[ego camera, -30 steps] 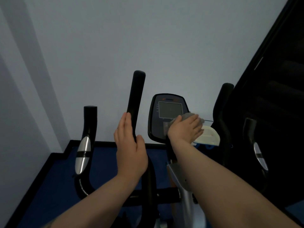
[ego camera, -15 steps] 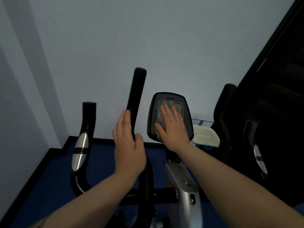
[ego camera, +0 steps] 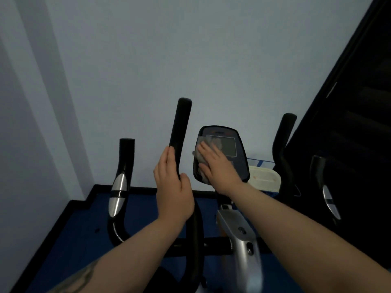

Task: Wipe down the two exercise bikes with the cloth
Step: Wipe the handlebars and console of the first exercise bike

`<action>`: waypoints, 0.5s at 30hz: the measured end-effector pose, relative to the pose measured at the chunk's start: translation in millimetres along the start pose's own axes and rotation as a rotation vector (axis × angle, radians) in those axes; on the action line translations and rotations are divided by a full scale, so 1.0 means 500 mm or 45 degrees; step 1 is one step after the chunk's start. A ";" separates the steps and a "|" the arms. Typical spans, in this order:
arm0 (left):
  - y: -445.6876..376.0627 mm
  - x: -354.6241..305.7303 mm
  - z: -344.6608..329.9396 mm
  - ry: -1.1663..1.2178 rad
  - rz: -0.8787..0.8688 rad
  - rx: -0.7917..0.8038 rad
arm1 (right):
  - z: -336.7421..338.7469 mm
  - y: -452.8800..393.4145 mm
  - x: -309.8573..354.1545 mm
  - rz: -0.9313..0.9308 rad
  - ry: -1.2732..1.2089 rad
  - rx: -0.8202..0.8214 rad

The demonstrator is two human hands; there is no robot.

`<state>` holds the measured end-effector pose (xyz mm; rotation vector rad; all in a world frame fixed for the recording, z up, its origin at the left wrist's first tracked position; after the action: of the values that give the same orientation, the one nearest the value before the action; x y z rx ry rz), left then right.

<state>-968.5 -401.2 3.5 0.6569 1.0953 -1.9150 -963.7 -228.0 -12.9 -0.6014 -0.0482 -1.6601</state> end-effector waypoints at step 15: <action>0.110 0.016 0.065 -0.389 -0.179 0.651 | 0.073 0.355 0.153 -0.509 -0.209 0.013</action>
<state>-927.2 -448.7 -11.2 0.5392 0.4692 -2.3500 -789.7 -318.5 -4.2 -0.7549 -0.3137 -1.9894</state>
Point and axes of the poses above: each hand's wrist, its own y-axis away from the middle knuckle, its own z-axis out of the back of the hand, x = y × z, the point moved 5 cm from there along -y, towards the middle knuckle, and after that the axes turned 14 degrees about -y, right-handed, at the moved point
